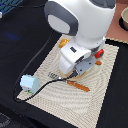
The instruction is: Interact with the objects in diverse but meaningful ways.
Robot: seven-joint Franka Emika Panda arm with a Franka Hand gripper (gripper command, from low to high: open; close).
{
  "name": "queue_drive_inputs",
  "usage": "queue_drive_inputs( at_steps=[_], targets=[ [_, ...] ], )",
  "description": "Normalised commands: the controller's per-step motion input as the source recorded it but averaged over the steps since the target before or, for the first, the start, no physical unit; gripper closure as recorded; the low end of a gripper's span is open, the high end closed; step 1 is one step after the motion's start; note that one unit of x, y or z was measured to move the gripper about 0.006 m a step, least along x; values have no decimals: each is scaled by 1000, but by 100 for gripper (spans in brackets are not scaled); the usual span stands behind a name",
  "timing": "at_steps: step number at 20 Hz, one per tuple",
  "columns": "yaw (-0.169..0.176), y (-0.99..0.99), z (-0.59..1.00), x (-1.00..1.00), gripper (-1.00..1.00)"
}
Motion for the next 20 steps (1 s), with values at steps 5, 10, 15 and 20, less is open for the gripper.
queue_drive_inputs(
  at_steps=[5, 10, 15, 20],
  targets=[
    [14, 29, 412, -82, -100],
    [26, 248, 1000, -1, -100],
    [29, 489, 1000, 41, -100],
    [16, 753, 762, 266, -100]
  ],
)
